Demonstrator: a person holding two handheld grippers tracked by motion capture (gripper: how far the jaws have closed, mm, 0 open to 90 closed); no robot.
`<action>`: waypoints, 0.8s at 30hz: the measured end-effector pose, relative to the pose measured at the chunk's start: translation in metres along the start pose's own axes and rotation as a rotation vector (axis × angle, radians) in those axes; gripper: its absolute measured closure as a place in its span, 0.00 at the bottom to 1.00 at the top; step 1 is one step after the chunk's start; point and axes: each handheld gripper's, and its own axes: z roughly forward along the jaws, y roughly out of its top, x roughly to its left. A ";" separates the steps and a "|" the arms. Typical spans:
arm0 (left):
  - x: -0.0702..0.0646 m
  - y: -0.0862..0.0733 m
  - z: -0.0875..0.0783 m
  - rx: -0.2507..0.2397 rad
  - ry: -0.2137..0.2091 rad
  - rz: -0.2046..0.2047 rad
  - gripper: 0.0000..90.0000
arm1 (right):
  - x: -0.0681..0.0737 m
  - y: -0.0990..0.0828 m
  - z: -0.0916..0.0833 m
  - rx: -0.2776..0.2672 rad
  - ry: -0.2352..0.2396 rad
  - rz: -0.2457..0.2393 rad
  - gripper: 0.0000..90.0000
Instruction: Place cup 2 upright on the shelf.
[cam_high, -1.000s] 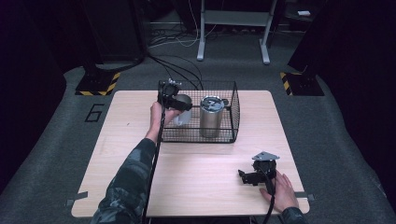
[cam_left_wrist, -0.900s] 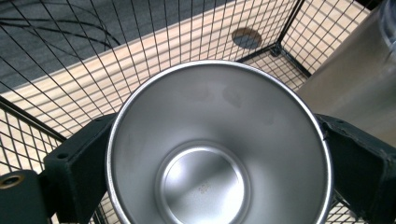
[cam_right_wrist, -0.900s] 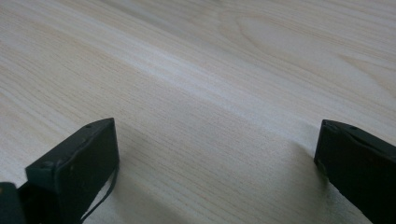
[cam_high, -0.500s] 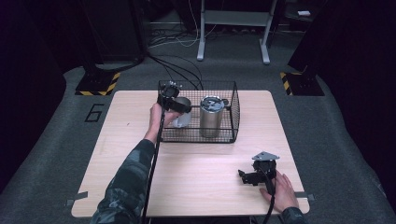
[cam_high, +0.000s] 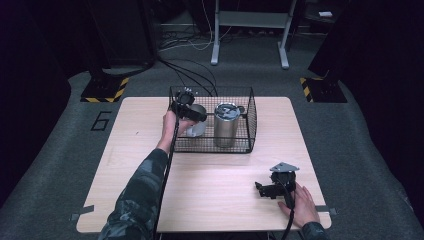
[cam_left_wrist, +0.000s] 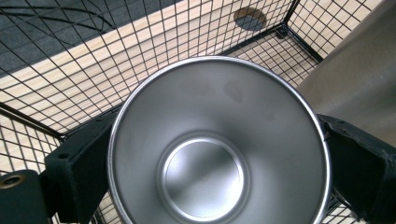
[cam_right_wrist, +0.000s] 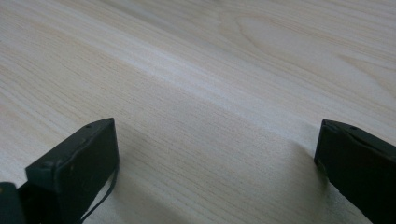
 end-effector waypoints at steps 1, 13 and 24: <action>0.000 0.000 0.000 0.000 0.000 0.000 0.07 | 0.000 0.000 0.000 0.000 0.000 0.000 0.00; -0.001 -0.001 0.008 0.046 -0.016 0.010 0.07 | 0.000 0.000 0.000 -0.001 0.000 -0.002 0.00; -0.003 -0.004 0.015 0.071 -0.024 0.006 0.07 | 0.000 0.000 0.000 0.000 0.000 -0.002 0.00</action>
